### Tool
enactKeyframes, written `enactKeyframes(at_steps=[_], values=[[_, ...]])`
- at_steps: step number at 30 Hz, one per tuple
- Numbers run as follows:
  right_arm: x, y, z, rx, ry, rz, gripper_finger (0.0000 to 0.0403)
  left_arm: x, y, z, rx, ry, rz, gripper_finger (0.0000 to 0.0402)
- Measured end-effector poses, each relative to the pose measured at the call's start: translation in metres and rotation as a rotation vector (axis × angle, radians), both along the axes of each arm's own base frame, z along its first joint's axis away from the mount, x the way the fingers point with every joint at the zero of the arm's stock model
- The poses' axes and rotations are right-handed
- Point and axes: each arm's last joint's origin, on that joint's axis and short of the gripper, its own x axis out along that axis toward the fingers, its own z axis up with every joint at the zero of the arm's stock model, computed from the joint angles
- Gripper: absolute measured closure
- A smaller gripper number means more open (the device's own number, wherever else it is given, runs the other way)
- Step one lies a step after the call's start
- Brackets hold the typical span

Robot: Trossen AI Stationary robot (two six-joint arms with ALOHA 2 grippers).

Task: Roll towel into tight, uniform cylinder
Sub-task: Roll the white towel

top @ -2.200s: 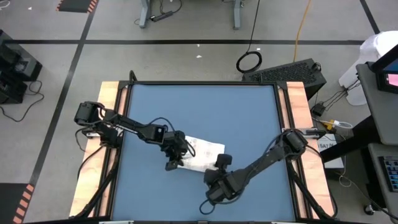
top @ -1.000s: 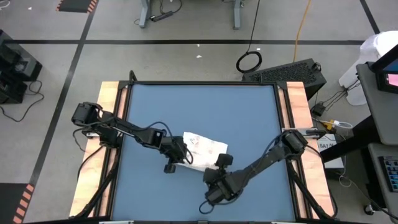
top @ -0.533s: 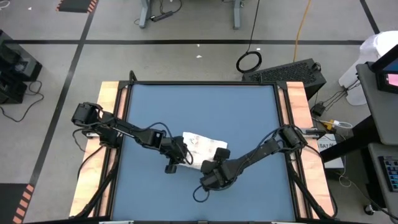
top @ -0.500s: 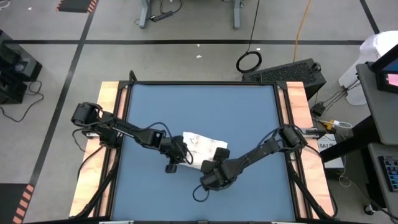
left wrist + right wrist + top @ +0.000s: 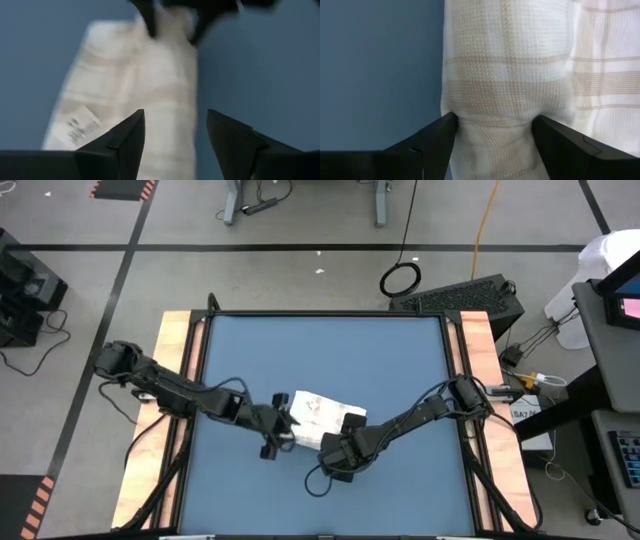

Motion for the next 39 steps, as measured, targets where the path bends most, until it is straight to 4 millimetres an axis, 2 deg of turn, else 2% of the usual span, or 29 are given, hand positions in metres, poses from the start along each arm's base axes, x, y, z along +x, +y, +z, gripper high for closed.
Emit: enactKeyframes(at_steps=[5,9,13,19,24,32,36,39], values=[[0.001,0.000,0.001,0.017,-0.009,0.006,0.0147,-0.012,-0.030,-0.034,0.092,0.074,-0.087,0.0186],[0.003,-0.001,0.001,0.028,-0.019,0.004,0.0147,-0.014,-0.044,-0.048,0.153,0.094,-0.067,0.0186],[0.003,-0.001,0.001,0.032,-0.019,0.003,0.0147,-0.014,-0.054,-0.051,0.130,0.075,-0.065,0.0186],[0.003,-0.001,0.001,0.046,-0.015,0.006,0.0147,-0.014,-0.065,-0.035,0.179,-0.014,-0.065,0.0186],[0.003,0.001,0.001,0.050,-0.014,0.010,0.0140,-0.010,-0.057,-0.034,0.194,-0.025,0.003,0.0170],[0.001,0.005,0.001,0.045,-0.015,0.019,0.0129,-0.004,-0.048,-0.050,0.293,0.010,0.063,0.0081],[0.000,0.006,0.001,0.032,-0.016,0.021,0.0128,0.001,-0.044,-0.064,0.334,0.055,0.064,0.0075],[0.000,0.006,0.001,0.031,-0.013,0.024,0.0128,0.004,-0.039,-0.070,0.365,0.078,0.056,0.0088]])
